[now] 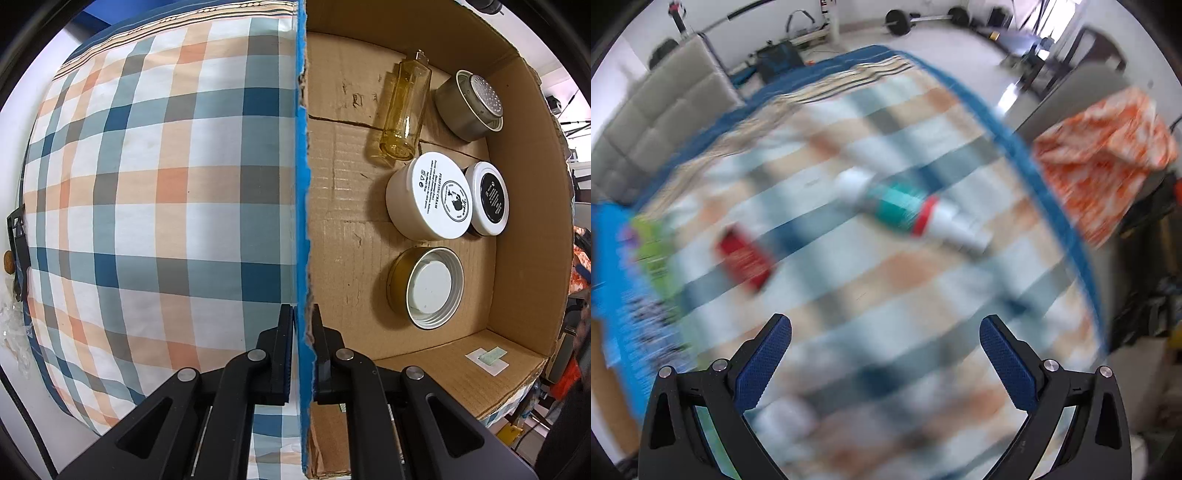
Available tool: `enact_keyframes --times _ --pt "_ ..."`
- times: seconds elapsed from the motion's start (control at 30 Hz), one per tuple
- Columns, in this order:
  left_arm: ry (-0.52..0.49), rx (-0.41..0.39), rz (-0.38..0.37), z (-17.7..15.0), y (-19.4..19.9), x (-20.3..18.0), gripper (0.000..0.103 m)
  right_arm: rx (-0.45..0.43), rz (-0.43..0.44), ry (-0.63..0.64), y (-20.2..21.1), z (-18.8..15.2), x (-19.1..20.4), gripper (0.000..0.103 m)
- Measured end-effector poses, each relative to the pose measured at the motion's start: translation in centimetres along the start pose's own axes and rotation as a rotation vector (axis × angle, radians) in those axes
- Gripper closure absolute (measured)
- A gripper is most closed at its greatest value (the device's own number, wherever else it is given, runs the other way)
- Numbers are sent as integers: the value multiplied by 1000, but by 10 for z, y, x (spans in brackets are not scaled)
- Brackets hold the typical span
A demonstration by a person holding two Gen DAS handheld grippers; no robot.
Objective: Organize rigid objects
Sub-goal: 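Move the right gripper to the white-green tube and grasp it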
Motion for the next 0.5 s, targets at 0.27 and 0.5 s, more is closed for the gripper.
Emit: enact_keyframes --times 0.27,0.5 --pt "7 7 -1 -4 -1 1 98 47 -20 94 -66 39 -6 0" --pt "18 13 -12 -8 -4 3 98 275 188 -56 -60 15 4 36"
Point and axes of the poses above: each gripper's, at about its wrist camera, not at the fingertips, and y roughly against the way its jaws point, x to its left, z to its top, the point moved 7 cm from there along -y, roughly the way its jaws point, and after that the axes turned 6 degrees about z, right-handed, at the moved point
